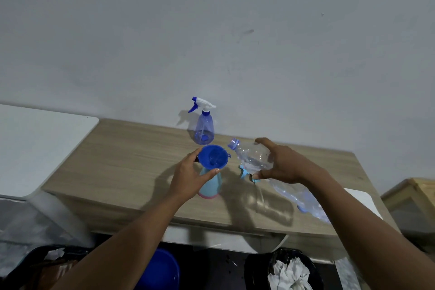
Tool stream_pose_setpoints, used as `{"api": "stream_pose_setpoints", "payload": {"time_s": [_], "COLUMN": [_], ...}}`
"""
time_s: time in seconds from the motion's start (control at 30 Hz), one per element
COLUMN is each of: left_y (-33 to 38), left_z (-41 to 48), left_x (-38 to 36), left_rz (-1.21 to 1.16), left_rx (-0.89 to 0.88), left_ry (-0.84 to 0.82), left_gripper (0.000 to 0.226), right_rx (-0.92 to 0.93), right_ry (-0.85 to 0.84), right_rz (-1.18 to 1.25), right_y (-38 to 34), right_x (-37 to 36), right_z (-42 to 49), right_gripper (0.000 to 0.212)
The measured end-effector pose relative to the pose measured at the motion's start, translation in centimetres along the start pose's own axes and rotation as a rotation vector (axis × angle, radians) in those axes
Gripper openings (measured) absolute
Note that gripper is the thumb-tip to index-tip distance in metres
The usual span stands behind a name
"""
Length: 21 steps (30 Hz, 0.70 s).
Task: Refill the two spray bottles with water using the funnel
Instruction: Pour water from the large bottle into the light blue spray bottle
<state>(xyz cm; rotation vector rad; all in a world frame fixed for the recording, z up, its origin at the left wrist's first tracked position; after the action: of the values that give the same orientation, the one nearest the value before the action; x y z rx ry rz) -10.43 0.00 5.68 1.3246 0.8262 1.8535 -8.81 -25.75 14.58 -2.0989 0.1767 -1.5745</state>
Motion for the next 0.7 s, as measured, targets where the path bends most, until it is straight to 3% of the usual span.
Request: {"api": "stream_pose_setpoints", "payload": {"time_s": [0.2,0.33,0.7], "left_y": [-0.1,-0.2,0.0], "left_z": [0.0,-0.2,-0.1], "left_x": [-0.2,-0.5,-0.6], "left_rz": [-0.017,-0.021,-0.009], "left_rx": [0.001,0.018,0.046], "left_ry": [0.0,-0.016,-0.034], "left_gripper": [0.067,0.063,0.069], "right_rx": [0.034,-0.047,-0.185], "right_ry": [0.429,0.681,0.902], "right_rz": [0.378,0.462,0.638], "right_y": [4.9,9.6,14.4], "right_x": [3.3,4.3,3.5], "right_z": [-2.4,-4.2,-5.8], "right_gripper": [0.092,0.094,0.094]}}
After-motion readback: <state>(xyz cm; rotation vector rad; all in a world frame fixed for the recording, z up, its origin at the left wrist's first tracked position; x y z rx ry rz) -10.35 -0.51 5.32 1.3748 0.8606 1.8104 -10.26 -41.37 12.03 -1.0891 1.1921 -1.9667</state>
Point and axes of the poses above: each hand's wrist, its own z-axis towards the middle knuckle, its own x-axis out of the back of the hand, y = z × x, the point moved 8 cm from there along z, towards the middle knuckle, and after that the axes turned 6 degrees about z, right-handed, at the moved point
